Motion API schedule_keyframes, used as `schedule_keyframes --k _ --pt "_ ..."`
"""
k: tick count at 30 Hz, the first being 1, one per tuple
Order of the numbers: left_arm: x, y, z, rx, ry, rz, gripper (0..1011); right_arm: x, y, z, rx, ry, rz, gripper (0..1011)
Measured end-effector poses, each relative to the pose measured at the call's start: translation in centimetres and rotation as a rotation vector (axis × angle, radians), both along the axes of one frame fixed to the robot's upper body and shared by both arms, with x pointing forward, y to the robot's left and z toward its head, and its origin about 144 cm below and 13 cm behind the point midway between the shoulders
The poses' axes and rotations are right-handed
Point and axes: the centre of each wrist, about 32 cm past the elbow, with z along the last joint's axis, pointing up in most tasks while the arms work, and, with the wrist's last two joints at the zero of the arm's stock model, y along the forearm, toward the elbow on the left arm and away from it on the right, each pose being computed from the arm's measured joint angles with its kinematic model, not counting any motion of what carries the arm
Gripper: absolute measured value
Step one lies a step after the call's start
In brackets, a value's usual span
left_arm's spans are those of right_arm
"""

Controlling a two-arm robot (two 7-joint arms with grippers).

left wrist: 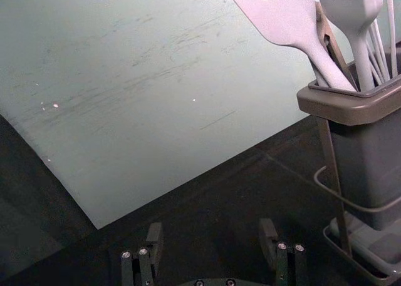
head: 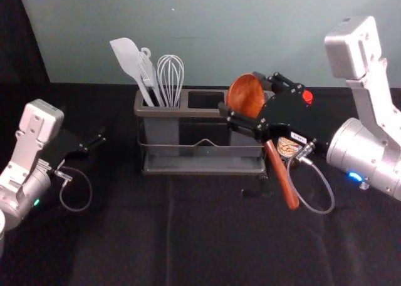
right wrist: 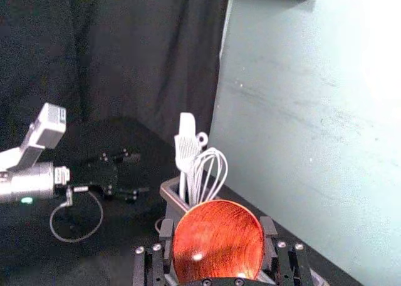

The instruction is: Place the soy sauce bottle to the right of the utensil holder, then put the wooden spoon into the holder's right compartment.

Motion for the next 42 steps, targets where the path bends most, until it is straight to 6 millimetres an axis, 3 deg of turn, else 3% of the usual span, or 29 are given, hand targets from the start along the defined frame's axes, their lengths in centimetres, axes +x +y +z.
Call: schedule_keyframes --k 20,42 --pt "0.0 0.0 0.0 0.000 0.000 0.000 1005 -0.5 0.1 0.8 0.056 -0.083 -0.009 841" --pt "0.0 0.0 0.0 0.000 0.000 0.000 1005 -0.8 0.3 3.6 0.074 -0.191 -0.027 842"
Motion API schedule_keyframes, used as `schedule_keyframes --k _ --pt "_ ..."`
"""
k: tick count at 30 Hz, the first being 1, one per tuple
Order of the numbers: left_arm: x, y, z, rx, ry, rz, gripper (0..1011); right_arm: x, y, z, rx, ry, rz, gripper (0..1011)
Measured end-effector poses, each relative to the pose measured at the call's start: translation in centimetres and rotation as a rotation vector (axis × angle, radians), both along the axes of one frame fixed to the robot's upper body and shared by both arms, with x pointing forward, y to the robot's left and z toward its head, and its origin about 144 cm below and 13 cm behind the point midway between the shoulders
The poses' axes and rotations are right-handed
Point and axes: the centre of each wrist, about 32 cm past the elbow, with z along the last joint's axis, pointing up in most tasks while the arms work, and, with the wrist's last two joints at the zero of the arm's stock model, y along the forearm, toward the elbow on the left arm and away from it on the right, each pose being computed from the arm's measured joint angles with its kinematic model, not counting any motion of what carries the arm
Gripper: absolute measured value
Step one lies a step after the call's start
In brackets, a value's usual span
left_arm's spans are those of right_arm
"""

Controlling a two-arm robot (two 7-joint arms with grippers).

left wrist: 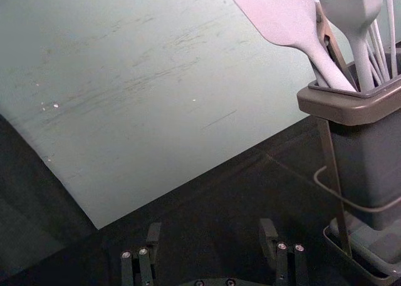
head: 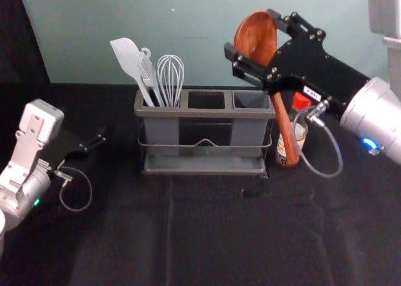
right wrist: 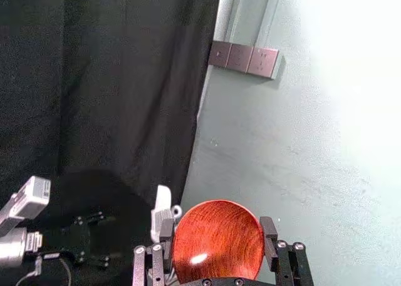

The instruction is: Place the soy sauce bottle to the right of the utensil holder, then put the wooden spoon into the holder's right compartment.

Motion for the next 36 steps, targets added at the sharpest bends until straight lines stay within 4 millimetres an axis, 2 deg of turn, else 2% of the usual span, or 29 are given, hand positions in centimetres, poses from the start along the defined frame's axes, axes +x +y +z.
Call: schedule_keyframes --k 13,23,31,33,36 --pt "0.0 0.0 0.0 0.000 0.000 0.000 1005 1.0 0.0 1.8 0.012 -0.050 -0.013 842" --pt "0.0 0.0 0.0 0.000 0.000 0.000 1005 2.9 0.1 2.6 0.041 -0.054 -0.010 842" --pt "0.0 0.0 0.0 0.000 0.000 0.000 1005 5.0 0.5 2.0 0.056 -0.042 -0.011 841" --pt "0.0 0.0 0.0 0.000 0.000 0.000 1005 6.4 0.8 1.1 0.051 -0.064 -0.026 841" --pt "0.0 0.0 0.0 0.000 0.000 0.000 1005 7.1 1.0 0.6 0.050 -0.077 -0.033 841"
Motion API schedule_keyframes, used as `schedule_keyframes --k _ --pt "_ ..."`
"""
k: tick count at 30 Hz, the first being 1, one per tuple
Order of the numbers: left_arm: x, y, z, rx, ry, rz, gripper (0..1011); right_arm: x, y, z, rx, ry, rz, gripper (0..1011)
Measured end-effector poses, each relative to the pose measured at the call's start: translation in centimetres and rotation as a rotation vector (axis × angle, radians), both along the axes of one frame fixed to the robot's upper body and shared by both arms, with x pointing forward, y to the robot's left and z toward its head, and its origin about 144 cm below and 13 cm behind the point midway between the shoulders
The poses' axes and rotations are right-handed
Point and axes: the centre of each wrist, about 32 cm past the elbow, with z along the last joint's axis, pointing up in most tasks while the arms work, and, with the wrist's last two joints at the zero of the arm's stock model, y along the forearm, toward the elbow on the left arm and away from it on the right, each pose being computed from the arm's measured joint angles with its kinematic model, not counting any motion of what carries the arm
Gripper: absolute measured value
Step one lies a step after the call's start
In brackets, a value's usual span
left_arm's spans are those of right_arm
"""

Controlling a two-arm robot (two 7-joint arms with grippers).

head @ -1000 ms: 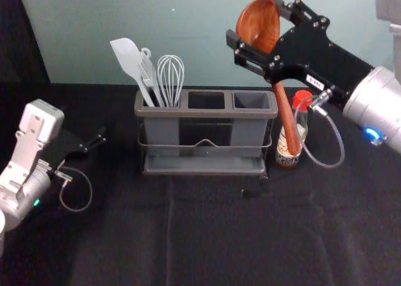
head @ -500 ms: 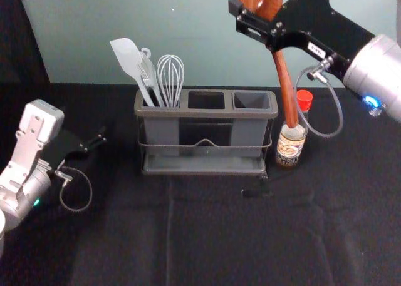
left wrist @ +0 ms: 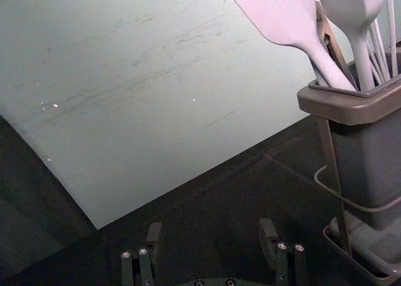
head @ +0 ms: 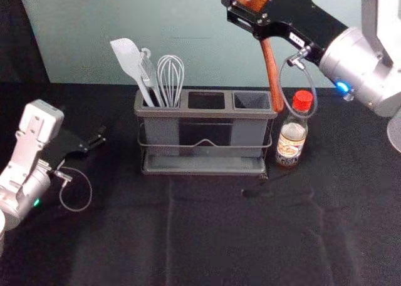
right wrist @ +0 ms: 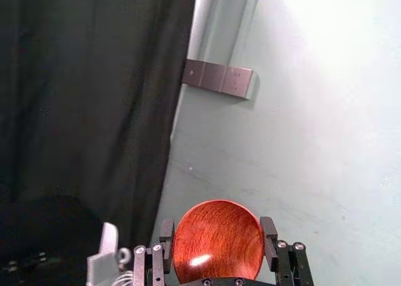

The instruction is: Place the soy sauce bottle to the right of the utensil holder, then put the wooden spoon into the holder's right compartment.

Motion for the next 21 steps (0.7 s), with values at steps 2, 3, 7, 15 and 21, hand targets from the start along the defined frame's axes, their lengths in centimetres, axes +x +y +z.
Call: schedule_keyframes --k 2,3,7,15,21 --pt "0.0 0.0 0.0 0.000 0.000 0.000 1005 0.6 0.1 -0.5 0.002 -0.011 -0.007 842" --pt "0.0 0.0 0.0 0.000 0.000 0.000 1005 1.0 0.2 -0.9 0.004 -0.017 -0.008 841" --pt "0.0 0.0 0.0 0.000 0.000 0.000 1005 1.6 0.2 -1.5 0.009 -0.021 -0.009 841" --pt "0.0 0.0 0.0 0.000 0.000 0.000 1005 3.0 0.4 -3.0 0.027 -0.029 0.004 841" --pt "0.0 0.0 0.0 0.000 0.000 0.000 1005 3.6 0.5 -3.6 0.029 -0.055 0.009 841"
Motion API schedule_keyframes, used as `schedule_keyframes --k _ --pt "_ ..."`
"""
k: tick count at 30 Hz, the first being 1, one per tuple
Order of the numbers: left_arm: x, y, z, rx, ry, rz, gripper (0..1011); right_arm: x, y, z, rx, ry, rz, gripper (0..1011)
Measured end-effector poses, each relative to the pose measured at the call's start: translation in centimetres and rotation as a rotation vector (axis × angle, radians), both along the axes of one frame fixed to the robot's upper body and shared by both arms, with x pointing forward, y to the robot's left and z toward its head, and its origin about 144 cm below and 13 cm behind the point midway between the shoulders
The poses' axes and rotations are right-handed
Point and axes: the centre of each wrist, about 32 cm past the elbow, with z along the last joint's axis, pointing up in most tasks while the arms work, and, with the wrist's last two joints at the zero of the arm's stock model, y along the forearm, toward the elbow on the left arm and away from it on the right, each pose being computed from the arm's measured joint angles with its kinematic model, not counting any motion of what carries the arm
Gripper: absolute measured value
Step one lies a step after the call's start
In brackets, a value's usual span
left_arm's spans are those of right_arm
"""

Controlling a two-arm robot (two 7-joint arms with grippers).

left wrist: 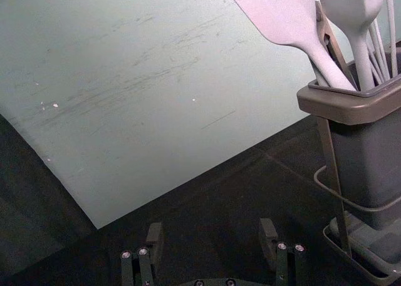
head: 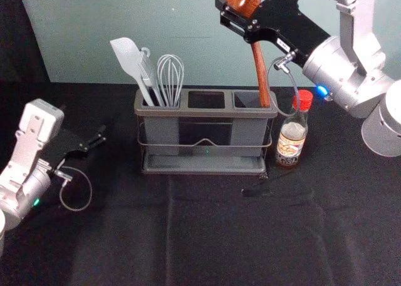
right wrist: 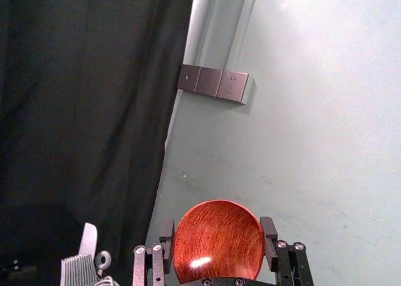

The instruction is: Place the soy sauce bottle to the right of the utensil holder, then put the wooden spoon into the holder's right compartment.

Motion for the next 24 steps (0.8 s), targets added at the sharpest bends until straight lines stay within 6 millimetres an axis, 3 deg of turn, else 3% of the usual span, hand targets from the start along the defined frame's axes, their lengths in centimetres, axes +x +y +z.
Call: schedule_keyframes --k 24 --pt "0.0 0.0 0.0 0.000 0.000 0.000 1005 2.3 0.1 -2.3 -0.002 -0.027 0.006 842"
